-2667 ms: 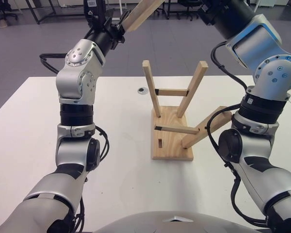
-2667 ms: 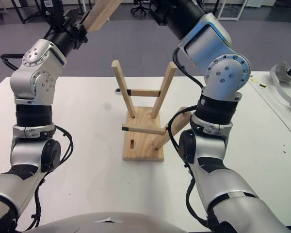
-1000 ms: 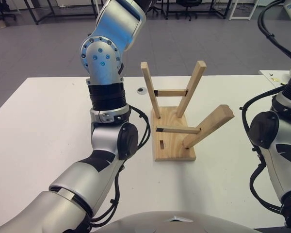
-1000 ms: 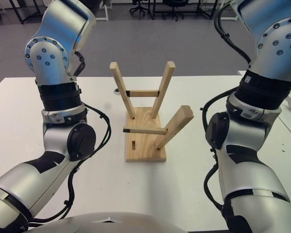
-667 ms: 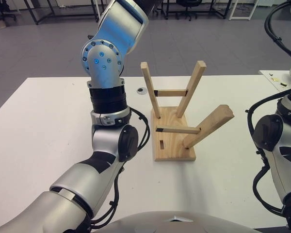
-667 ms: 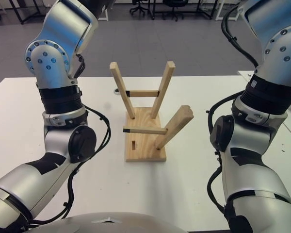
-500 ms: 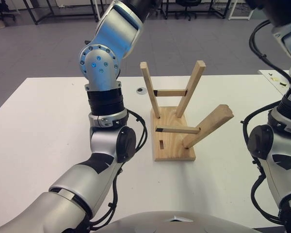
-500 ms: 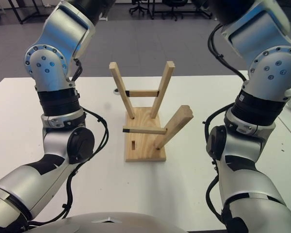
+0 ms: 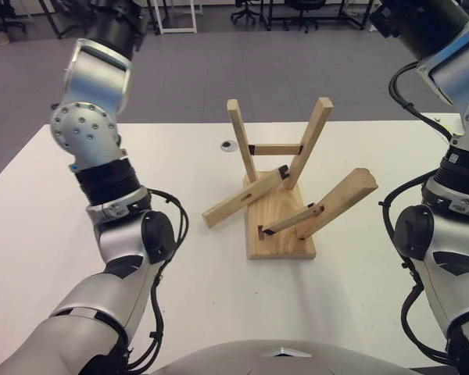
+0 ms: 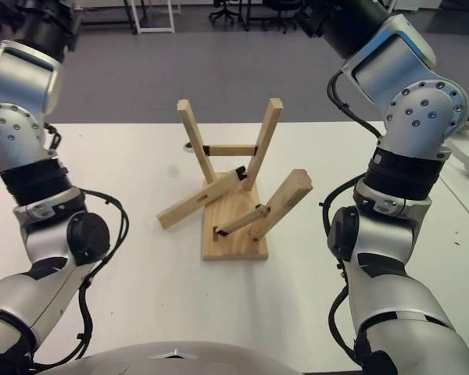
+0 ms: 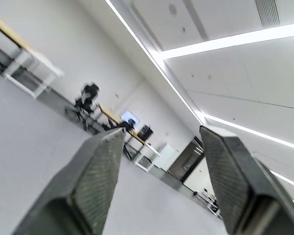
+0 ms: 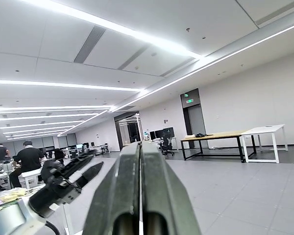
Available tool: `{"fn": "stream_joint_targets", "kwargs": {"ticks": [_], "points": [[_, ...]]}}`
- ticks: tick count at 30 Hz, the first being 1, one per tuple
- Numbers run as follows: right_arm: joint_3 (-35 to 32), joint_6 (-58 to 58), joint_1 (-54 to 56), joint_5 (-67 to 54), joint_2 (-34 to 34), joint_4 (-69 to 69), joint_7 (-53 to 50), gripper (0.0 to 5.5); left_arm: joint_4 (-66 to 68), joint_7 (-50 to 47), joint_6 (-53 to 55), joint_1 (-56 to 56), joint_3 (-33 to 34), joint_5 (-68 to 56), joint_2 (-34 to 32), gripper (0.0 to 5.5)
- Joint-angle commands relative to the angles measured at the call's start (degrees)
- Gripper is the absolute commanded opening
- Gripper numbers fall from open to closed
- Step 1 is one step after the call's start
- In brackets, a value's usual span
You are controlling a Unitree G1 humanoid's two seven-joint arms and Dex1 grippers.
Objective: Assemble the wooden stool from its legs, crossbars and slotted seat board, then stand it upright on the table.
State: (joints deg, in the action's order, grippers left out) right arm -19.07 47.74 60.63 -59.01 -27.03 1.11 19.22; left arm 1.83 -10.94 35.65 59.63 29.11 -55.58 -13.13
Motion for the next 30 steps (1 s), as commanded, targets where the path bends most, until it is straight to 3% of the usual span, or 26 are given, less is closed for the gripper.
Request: {"fn": "stream_joint_targets", "kwargs": {"ticks": [1,5,11,16,19,22,25,30], "points": [[-2.1,-1.0,0.5,0.8,-0.9,-0.5,-1.8,0.03,0.5,3.2,1.2,-1.8,-0.5,0.0,-2.6,2.81],[-4.6,-3.7,-3.5,5.1,-1.5,-0.4,-6.0,0.03,-2.0,7.8,4.9,-14.1,-2.2,1.5,-5.1,2.81],[-6.4,-2.6,-11.3,6.8,-6.0,-6.9,-5.8,0.03,-12.9,25.1,8.1,-29.3,-14.7,6.6,-12.5,2.81],[-8.6,-3.0,-18.0,8.8,-8.3,-7.0,-5.6,0.03,-22.2,45.2,11.3,-39.3,-23.6,6.5,-23.1,2.81],[-9.4,-3.3,-19.2,8.7,-8.5,-6.9,-5.6,0.03,-22.1,57.4,11.1,-39.9,-28.5,8.6,-29.4,2.81],[-9.6,-3.5,-19.6,8.9,-8.2,-6.9,-5.6,0.03,-18.7,69.0,6.7,-37.5,-39.5,16.7,-32.8,2.81],[-9.7,-3.9,-19.7,9.0,-7.7,-6.6,-5.5,0.03,-13.7,75.0,3.5,-32.7,-45.6,21.7,-30.8,2.81],[-9.8,-4.6,-20.2,9.0,-6.7,-6.9,-5.9,0.03,-5.8,78.3,3.9,-24.5,-49.0,24.3,-23.9,2.81]]}}
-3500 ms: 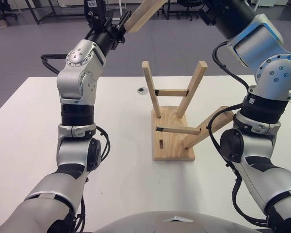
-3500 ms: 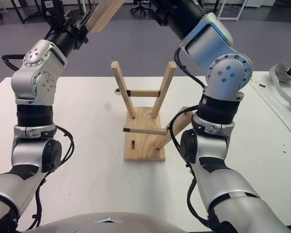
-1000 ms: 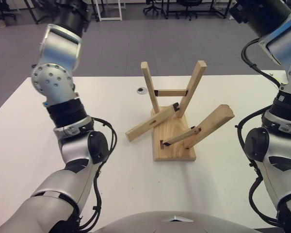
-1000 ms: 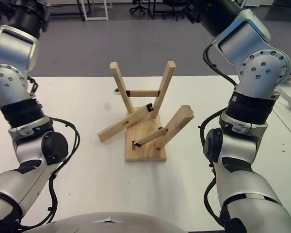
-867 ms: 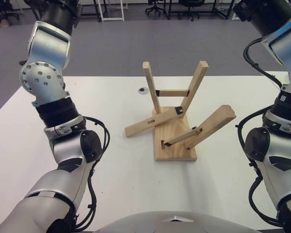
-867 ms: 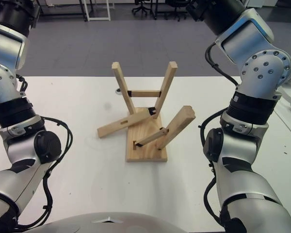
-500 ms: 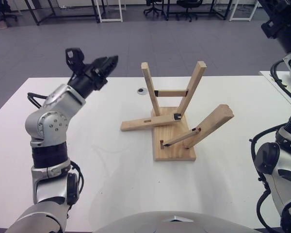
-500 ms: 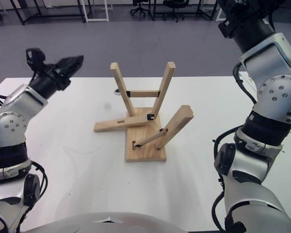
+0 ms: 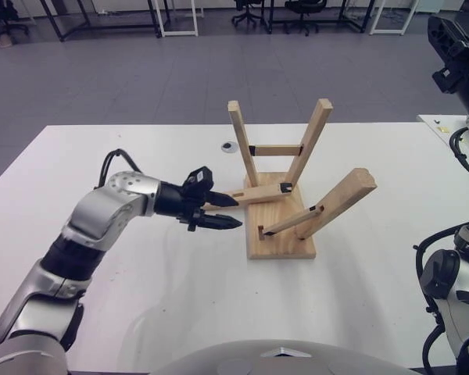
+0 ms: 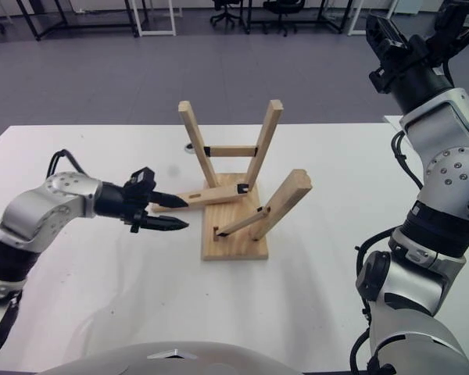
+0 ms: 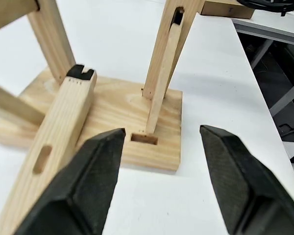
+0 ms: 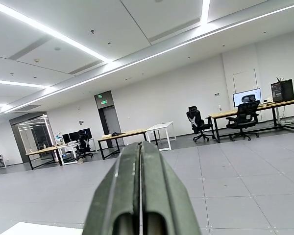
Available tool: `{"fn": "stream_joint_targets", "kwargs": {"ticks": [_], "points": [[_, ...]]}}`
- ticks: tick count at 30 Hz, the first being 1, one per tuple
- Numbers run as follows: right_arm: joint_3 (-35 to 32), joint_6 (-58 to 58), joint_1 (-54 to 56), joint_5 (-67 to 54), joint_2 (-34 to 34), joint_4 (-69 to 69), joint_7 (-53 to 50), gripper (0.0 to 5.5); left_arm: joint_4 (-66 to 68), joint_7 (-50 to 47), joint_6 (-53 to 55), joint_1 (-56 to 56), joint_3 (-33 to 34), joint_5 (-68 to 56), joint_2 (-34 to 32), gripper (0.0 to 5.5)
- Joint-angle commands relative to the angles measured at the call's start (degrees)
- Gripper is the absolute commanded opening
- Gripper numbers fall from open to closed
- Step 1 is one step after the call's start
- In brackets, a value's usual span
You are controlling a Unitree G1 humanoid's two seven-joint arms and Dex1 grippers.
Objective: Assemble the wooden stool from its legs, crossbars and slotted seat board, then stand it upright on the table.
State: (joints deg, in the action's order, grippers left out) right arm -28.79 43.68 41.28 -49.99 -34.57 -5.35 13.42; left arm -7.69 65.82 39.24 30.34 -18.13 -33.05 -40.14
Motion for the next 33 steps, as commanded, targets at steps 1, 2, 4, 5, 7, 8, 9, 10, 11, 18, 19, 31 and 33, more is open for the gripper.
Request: {"fn": "stream_joint_targets", "kwargs": {"ticks": [1,2,4,5,7,8,9,10,11,18,19,31,33], "points": [[0.0,-0.7,-0.9,0.0,1.0,-0.4,-0.1,0.03,4.6,2.1,0.4,5.5,-2.5,2.5,3.6,2.81],[-0.1,-0.8,-1.0,0.0,1.1,-0.5,-0.2,0.03,4.9,3.6,0.2,5.9,-4.2,3.6,3.7,2.81],[-0.2,-1.0,-1.1,0.1,1.2,-0.6,-0.4,0.03,5.5,5.6,0.3,6.4,-7.1,5.5,4.3,2.81],[-0.2,-1.1,-1.0,0.1,1.3,-0.5,-0.3,0.03,6.1,5.9,0.1,6.6,-8.1,6.5,4.9,2.81],[0.1,-1.2,-0.9,0.2,1.5,-0.3,-0.3,0.03,7.5,5.9,-0.1,7.2,-10.0,8.4,6.8,2.81],[0.2,-1.3,-0.7,0.3,1.5,-0.2,-0.3,0.03,7.9,5.9,-0.2,7.3,-10.8,9.3,7.7,2.81],[0.3,-1.4,-0.6,0.3,1.5,-0.1,-0.2,0.03,8.3,5.0,-1.1,7.4,-11.7,10.6,9.1,2.81],[0.4,-1.5,-0.5,0.4,1.6,0.0,-0.2,0.03,9.1,3.2,-1.8,7.5,-12.6,12.3,11.2,2.81],[0.5,-1.6,-0.4,0.4,1.6,0.1,-0.2,0.03,10.2,1.2,-1.8,7.8,-13.1,13.6,13.3,2.81],[1.1,-2.2,0.4,0.2,2.0,0.1,-0.2,0.03,12.9,-4.0,-2.5,7.4,-15.1,20.6,17.9,2.81],[1.1,-2.3,0.6,0.1,2.1,0.1,-0.3,0.03,12.8,-4.4,-1.9,7.3,-15.2,21.1,18.0,2.81],[0.7,-3.0,0.3,-0.1,3.0,-1.3,-1.9,0.0,11.3,-4.1,-1.9,6.8,-16.6,26.3,16.8,0.92],[0.7,-3.1,0.1,-0.2,3.1,-1.7,-2.3,0.0,11.0,-4.4,-2.0,6.9,-16.1,26.5,16.7,0.57]]}}
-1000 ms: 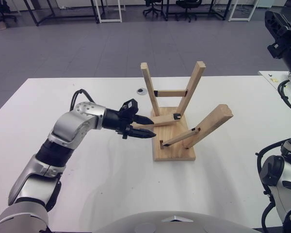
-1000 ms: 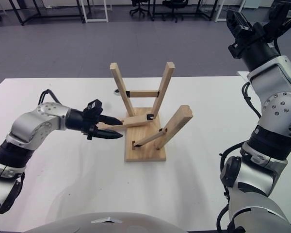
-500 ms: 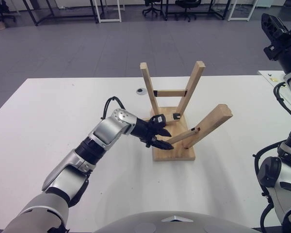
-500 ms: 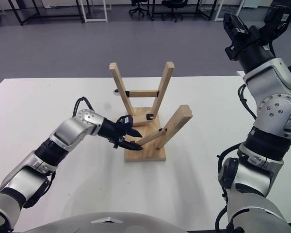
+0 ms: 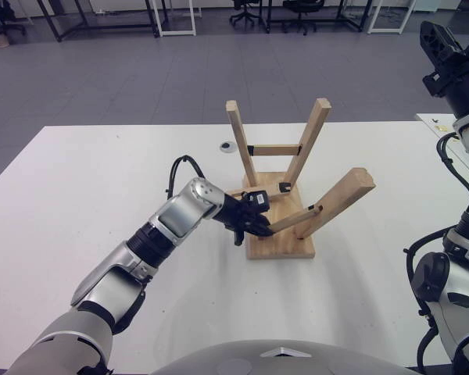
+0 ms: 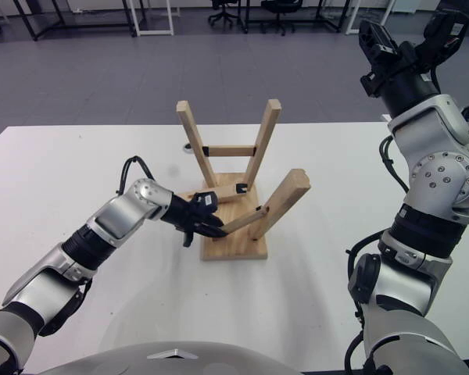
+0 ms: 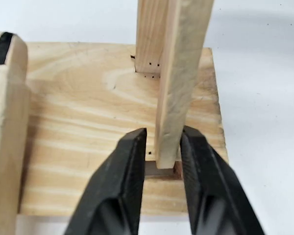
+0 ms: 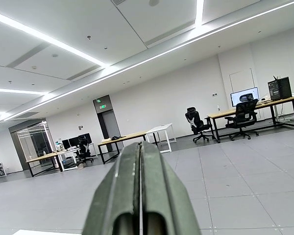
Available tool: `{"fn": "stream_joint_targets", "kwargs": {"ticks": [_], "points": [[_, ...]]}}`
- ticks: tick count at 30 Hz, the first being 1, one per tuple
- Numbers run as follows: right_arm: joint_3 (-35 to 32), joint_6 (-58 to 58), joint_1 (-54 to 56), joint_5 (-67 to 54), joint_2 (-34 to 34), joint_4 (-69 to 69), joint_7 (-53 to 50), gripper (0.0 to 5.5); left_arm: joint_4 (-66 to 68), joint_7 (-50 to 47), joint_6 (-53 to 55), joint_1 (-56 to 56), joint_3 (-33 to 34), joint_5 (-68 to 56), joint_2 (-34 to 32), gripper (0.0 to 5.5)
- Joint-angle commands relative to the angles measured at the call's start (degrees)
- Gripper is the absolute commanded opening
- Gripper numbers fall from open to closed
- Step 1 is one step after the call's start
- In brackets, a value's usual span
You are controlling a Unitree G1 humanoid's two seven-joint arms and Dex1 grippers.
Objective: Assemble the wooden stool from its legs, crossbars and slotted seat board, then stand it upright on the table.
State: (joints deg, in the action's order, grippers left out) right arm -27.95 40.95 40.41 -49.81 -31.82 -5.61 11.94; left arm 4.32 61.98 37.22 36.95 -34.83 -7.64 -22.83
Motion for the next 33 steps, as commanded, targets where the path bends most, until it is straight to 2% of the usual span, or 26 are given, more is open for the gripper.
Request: {"fn": "stream_joint_targets", "kwargs": {"ticks": [1,5,12,15,17,22,25,29,31,33], "points": [[0.1,-0.2,0.8,-0.4,0.3,-1.9,-0.8,0.0,-1.4,-0.7,0.0,0.3,1.2,1.1,-0.7,0.5],[2.0,2.3,1.6,-2.4,-0.2,-6.1,-0.5,0.0,-5.2,-0.6,0.5,1.3,5.5,0.5,-3.5,0.43],[3.6,3.3,3.4,-3.8,0.2,-7.1,-1.1,0.0,-22.1,4.8,6.3,1.6,13.8,-3.9,-15.9,0.41],[3.9,6.4,1.3,-7.2,0.0,-10.9,-2.1,0.0,-25.7,10.7,5.6,0.0,12.1,-4.2,-23.8,0.41],[3.9,9.2,-1.4,-10.3,-0.6,-14.7,-2.2,0.0,-25.7,13.4,3.7,-0.8,10.1,-3.1,-26.8,0.41],[4.2,10.6,-3.2,-13.2,-0.5,-16.6,-3.2,0.0,-22.9,17.3,2.6,2.0,6.3,-2.6,-26.3,0.41],[5.1,10.7,-3.4,-14.0,0.3,-16.3,-3.6,0.0,-20.3,18.7,4.5,6.3,6.6,-4.0,-24.2,0.41],[10.9,13.5,-4.3,-17.2,1.6,-23.0,-6.2,0.0,-13.0,18.0,1.8,11.3,7.9,-2.0,-22.9,0.41],[15.9,14.3,-2.6,-16.7,4.3,-28.1,-12.5,0.0,-8.2,16.4,-2.2,14.6,9.2,0.1,-22.4,0.41],[20.5,13.0,-1.1,-15.9,13.0,-29.8,-23.3,0.0,-0.9,11.6,-10.7,18.4,9.0,5.9,-21.3,0.41]]}}
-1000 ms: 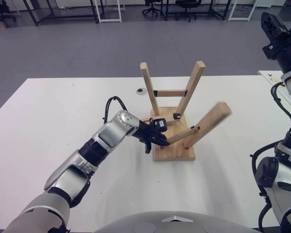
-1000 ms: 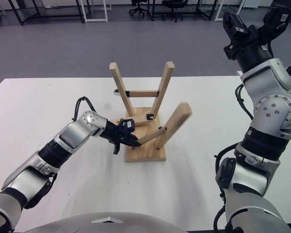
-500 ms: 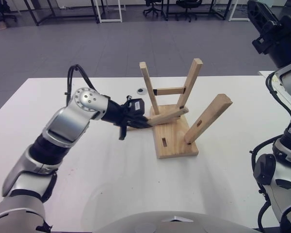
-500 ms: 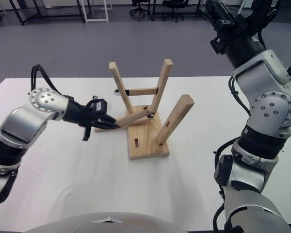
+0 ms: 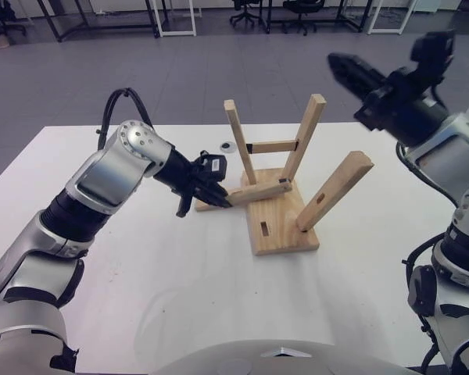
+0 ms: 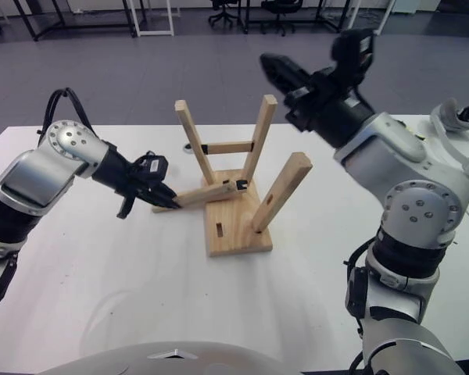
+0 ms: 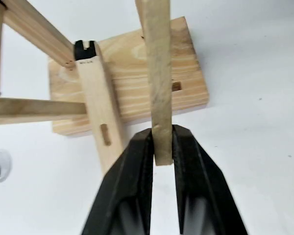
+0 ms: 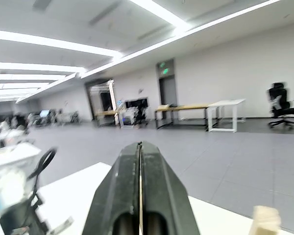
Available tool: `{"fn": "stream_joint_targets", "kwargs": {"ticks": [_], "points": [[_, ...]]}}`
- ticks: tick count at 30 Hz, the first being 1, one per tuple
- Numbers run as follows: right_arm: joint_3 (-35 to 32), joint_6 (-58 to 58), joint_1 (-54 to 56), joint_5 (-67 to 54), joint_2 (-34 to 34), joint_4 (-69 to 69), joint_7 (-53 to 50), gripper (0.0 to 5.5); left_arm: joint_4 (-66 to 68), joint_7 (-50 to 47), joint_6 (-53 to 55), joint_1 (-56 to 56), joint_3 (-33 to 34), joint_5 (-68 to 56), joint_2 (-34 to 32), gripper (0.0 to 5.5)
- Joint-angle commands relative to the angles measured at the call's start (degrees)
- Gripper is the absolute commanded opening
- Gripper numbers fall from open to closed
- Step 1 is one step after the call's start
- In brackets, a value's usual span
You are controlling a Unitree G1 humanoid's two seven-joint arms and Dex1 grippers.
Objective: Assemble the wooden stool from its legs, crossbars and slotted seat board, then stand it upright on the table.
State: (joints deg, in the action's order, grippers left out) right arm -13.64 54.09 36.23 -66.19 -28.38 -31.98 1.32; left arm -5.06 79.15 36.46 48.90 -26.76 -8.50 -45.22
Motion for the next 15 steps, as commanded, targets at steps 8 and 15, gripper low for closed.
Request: {"fn": "stream_joint_targets", "kwargs": {"ticks": [8,15], "points": [[13.3,1.8,2.5,6.4,17.7,-4.5,-27.4,0.0,8.0,-7.9,-12.0,7.7,3.7,7.5,5.0,0.41],[14.3,4.6,2.0,8.7,17.2,-5.8,-27.5,0.0,6.9,-8.7,-7.4,11.7,9.6,4.9,4.9,0.41]]}}
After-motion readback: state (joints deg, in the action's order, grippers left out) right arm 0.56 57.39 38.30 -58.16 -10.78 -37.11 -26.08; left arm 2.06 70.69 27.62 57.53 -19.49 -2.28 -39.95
